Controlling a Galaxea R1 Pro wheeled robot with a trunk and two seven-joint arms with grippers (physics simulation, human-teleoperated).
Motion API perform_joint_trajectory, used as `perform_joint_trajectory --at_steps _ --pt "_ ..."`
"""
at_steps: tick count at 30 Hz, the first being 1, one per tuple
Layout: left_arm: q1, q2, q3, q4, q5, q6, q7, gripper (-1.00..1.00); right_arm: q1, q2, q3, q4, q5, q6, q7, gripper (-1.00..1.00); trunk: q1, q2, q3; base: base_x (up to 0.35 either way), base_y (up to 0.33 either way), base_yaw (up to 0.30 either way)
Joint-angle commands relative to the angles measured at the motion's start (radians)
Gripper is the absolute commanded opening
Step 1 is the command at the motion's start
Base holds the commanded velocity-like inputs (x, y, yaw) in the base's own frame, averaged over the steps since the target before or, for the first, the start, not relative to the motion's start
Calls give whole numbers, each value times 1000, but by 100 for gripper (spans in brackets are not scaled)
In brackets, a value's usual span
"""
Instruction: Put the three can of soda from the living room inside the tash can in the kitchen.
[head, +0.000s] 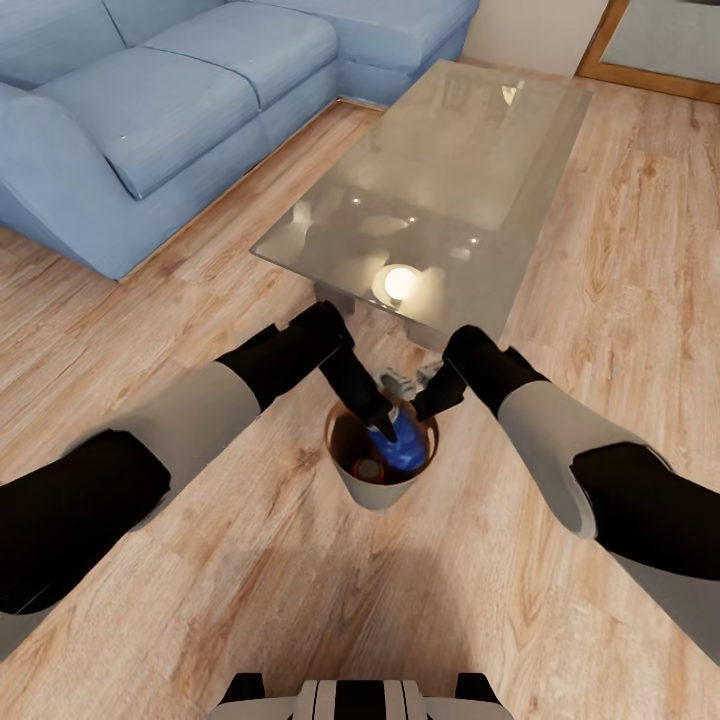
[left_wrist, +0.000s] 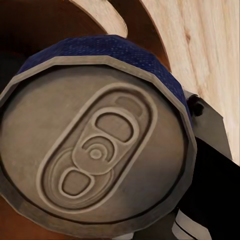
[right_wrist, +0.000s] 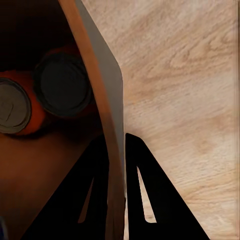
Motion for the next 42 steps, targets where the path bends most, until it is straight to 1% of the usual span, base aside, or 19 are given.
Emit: perform_joint_trajectory --at_steps 1,5,10,14,15,17,24,31,33,34,36,37,42 --pt "6 -2 0 0 1 0 23 -100 -13 0 -4 11 -25 12 7 -100 0 0 0 0 0 0" --pt "16 -3 0 1 1 0 43 -100 -31 -1 -5 25 -25 12 7 -100 0 0 0 0 0 0" --pt "33 -5 -2 1 0 0 52 -100 -46 0 -6 32 -25 12 7 -100 0 0 0 0 0 0" --pt "37 -5 -3 1 1 0 75 -100 -60 6 -26 49 -25 12 7 -100 0 0 0 0 0 0" --pt "38 -5 -3 0 1 0 82 -100 -70 13 -34 63 -25 12 7 -100 0 0 0 0 0 0" --pt "39 -5 -3 0 2 0 85 -100 -74 17 -36 68 -25 12 7 -100 0 0 0 0 0 0" --pt "39 -5 -3 1 0 0 87 -100 -78 28 -39 73 -25 12 7 -100 0 0 0 0 0 0" --pt "39 -5 -3 1 -1 0 88 -100 -79 31 -39 74 -25 12 7 -100 0 0 0 0 0 0" --pt "39 -5 -3 1 0 0 98 -100 -79 31 -40 74 -25 12 7 -100 0 0 0 0 0 0" --pt "40 -5 -3 1 1 0 114 -100 -79 31 -40 74 -25 12 7 -100 0 0 0 0 0 0" --pt "50 -5 -3 1 1 0 126 -100 -79 31 -40 74 -25 12 7 -100 0 0 0 0 0 0" --pt "57 -5 -3 1 1 0 130 100 -79 31 -41 74 -25 12 7 -100 0 0 0 0 0 0" --pt "68 -5 -3 1 0 0 137 100 -79 31 -41 74 -26 12 7 -100 0 0 0 0 0 0"
